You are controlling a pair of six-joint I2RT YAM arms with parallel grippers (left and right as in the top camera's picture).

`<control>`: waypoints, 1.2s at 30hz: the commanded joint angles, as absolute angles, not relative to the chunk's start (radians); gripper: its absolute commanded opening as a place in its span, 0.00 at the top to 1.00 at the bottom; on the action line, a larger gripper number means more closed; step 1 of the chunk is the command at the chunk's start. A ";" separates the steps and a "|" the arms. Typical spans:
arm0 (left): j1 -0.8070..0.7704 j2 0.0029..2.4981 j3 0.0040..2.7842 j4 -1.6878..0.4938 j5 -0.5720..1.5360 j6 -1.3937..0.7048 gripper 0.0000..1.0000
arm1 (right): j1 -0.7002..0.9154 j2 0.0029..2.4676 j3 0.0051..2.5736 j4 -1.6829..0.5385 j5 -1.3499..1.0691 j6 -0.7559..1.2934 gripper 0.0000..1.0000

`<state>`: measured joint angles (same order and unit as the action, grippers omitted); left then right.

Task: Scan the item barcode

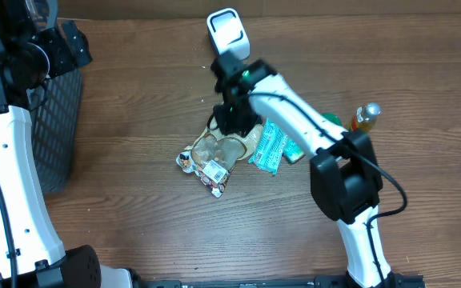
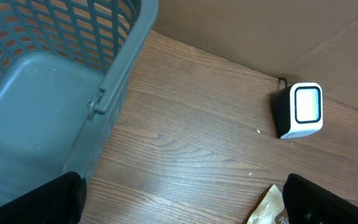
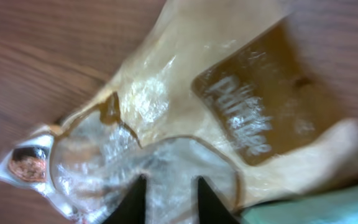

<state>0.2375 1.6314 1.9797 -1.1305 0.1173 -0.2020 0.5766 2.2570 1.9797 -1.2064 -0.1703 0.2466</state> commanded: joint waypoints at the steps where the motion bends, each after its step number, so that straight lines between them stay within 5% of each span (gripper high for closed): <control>1: 0.236 1.634 2.005 -1.129 0.123 -0.187 0.00 | 0.543 2.249 2.053 -1.250 -0.150 0.242 0.50; 4: 0.236 1.634 2.005 -1.129 0.123 -0.186 0.00 | 0.514 2.249 2.055 -1.276 -0.150 0.242 0.42; 24: 0.236 1.634 2.005 -1.129 0.123 -0.187 0.00 | 0.496 2.249 2.054 -1.300 -0.150 0.238 0.33; 26: 0.236 1.634 2.005 -1.129 0.123 -0.186 0.00 | 0.496 2.249 2.054 -1.300 -0.150 0.238 0.28; 29: 0.236 1.634 2.005 -1.129 0.123 -0.187 0.01 | 0.496 2.249 2.054 -1.298 -0.150 0.238 0.00; 36: 0.236 1.634 2.005 -1.129 0.123 -0.187 0.00 | 0.496 2.249 2.054 -1.284 -0.150 0.238 0.00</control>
